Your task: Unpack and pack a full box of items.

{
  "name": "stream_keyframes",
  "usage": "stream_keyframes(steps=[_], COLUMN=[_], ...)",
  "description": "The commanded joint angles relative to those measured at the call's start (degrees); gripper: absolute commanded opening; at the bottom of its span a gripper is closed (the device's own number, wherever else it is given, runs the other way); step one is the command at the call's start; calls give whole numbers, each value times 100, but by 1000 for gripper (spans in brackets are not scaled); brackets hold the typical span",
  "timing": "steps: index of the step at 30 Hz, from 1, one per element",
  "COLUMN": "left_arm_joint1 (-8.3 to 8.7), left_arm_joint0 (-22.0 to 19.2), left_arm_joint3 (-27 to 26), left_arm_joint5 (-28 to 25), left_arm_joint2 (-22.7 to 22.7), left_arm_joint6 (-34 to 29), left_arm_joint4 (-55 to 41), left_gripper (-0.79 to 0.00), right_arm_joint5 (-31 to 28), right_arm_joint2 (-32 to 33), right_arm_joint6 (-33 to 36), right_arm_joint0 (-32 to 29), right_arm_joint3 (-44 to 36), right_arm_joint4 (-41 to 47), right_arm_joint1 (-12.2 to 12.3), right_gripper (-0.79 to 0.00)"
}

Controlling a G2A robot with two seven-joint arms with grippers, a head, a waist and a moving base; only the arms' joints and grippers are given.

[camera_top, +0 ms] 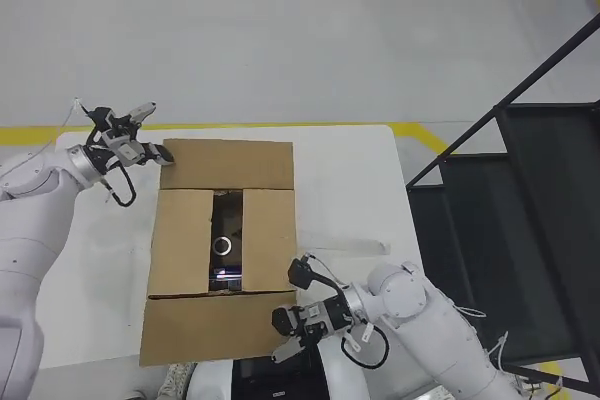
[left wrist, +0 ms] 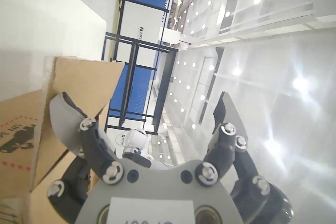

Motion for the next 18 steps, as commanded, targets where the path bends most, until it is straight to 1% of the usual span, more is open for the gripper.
stream_keyframes(steps=[1, 8, 12, 18], left_arm_joint1=[-23, -99, -138, -172], left_arm_joint0=[-43, -130, -136, -177], left_arm_joint3=[-7, -66, -107, -141], left_arm_joint5=[-141, -360, -388, -260], left_arm_joint2=[77, 261, 300, 384], left_arm_joint6=[233, 814, 998, 1162], left_arm_joint4=[313, 1041, 1231, 1652], left_gripper=[0, 0, 0, 0], right_arm_joint5=[51, 324, 461, 703], right_arm_joint2=[-171, -702, -867, -1067], right_arm_joint6=[-23, -303, -793, -1407], right_arm_joint0=[67, 254, 347, 463], right_arm_joint3=[124, 282, 277, 368], right_arm_joint4=[-130, -819, -1315, -2004], right_arm_joint1=[-7, -35, -54, -74], right_gripper=[0, 0, 0, 0])
